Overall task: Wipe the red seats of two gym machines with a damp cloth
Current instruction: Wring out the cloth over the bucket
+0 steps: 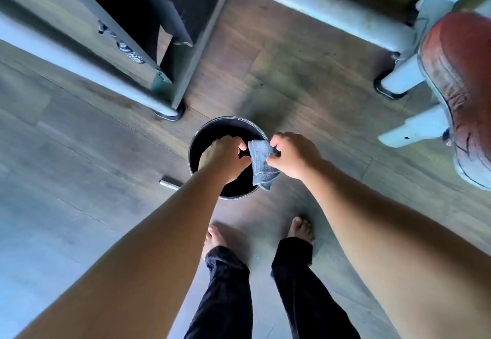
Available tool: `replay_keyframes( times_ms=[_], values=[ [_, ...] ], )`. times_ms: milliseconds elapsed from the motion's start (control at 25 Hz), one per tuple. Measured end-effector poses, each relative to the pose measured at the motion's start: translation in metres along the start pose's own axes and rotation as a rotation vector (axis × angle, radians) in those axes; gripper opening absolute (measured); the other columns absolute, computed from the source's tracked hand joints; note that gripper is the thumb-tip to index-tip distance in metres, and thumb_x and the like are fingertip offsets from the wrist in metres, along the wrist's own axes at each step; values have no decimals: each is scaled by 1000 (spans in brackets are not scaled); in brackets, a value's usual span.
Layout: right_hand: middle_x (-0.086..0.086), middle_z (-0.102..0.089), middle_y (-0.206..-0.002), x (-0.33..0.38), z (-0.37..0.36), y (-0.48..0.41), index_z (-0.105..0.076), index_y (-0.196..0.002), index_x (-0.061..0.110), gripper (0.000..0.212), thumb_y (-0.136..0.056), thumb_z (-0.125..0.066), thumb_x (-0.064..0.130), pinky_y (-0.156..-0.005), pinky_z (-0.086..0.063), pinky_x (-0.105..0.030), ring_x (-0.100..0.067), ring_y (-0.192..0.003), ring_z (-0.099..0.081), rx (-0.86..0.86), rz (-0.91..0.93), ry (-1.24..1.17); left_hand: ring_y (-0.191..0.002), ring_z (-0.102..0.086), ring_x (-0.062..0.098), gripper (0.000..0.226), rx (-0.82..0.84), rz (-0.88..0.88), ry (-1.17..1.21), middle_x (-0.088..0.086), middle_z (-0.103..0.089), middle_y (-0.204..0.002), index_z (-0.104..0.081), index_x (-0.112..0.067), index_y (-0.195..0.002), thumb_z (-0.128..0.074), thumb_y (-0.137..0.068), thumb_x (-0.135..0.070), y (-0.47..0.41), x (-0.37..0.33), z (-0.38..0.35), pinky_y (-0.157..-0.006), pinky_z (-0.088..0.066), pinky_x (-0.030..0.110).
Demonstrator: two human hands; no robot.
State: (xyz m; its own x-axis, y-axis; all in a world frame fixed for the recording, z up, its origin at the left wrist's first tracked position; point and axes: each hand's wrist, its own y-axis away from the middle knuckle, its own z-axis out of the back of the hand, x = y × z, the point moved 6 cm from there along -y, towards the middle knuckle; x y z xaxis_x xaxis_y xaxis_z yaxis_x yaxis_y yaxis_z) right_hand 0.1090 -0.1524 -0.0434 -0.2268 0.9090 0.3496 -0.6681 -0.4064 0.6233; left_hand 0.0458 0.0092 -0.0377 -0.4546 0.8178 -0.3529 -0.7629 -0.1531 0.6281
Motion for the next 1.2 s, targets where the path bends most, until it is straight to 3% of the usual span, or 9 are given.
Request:
replay_keyframes(
  times_ms=[160, 280, 400, 560, 680, 800, 920, 1000, 1200],
  values=[
    [-7, -65, -113, -13, -24, -32, -62, -116, 18, 43, -78, -70, 35, -80, -51, -35, -31, -101, -65, -46, -29, -35, -122, -60, 27, 48, 58, 12, -34, 0, -59, -132, -58, -29, -137, -67, -91, -42, -44, 3, -42, -97, -52, 44],
    [-7, -58, -97, -26, -37, -49, -60, -93, 16, 32, -76, -70, 41, -71, -47, -35, -34, -93, -64, -64, -7, -18, -132, -48, 30, 60, 93, -5, -67, 5, -48, -142, -49, -27, -147, -66, -92, -42, -69, 2, -66, -103, -48, 46],
    [-3, -47, -89, -33, -44, -52, -52, -81, 19, 33, -73, -72, 44, -66, -41, -33, -34, -87, -61, -47, -3, -33, -132, -45, 33, 51, 127, -15, -70, 8, -46, -142, -54, -20, -140, -64, -93, -39, -79, 1, -76, -105, -45, 45],
    [-14, -55, -109, -36, -41, -45, -63, -88, 8, 28, -75, -68, 33, -78, -52, -40, -37, -96, -57, -116, 20, -83, -117, -58, 33, 35, 129, 0, 2, 8, -63, -125, -63, -15, -123, -61, -96, -37, -73, 4, -67, -90, -47, 39],
    [-16, -61, -110, -31, -31, -21, -65, -94, 5, 22, -81, -59, 21, -80, -52, -43, -38, -94, -61, -171, 23, -239, -99, -63, 25, 25, 145, 62, 283, 2, -70, -106, -67, -20, -114, -63, -94, -35, -49, -1, -49, -80, -44, 32],
    [-9, -70, -110, -15, -7, 14, -66, -116, 14, 27, -92, -55, 18, -82, -49, -34, -29, -98, -65, -198, -103, -512, -98, -70, 29, 20, 150, 157, 624, 3, -73, -96, -73, -32, -93, -63, -78, -41, -14, -16, -22, -93, -57, 46],
    [1, -69, -113, 11, 22, 58, -61, -128, 25, 50, -82, -61, 41, -83, -45, -26, -18, -105, -64, -136, -281, -824, -92, -68, 28, 17, 149, 254, 934, 12, -72, -91, -77, -28, -81, -60, -78, -29, 33, -39, 14, -99, -56, 54],
    [6, -71, -111, 27, 46, 88, -62, -123, 30, 65, -64, -69, 56, -93, -53, -33, -16, -104, -67, -153, -308, -921, -93, -65, 25, 19, 164, 265, 1072, 15, -69, -93, -77, -16, -96, -59, -91, -11, 66, -58, 40, -95, -58, 49],
    [2, -78, -83, 55, 122, 167, -73, -75, 46, 8, -69, -73, 51, -83, -60, -53, -22, -81, -75, -293, -198, -1062, -93, -71, 20, 29, 133, 102, 1028, 4, -75, -100, -74, -31, -102, -67, -94, -4, 141, -111, 106, -78, -64, 37]
  ],
)
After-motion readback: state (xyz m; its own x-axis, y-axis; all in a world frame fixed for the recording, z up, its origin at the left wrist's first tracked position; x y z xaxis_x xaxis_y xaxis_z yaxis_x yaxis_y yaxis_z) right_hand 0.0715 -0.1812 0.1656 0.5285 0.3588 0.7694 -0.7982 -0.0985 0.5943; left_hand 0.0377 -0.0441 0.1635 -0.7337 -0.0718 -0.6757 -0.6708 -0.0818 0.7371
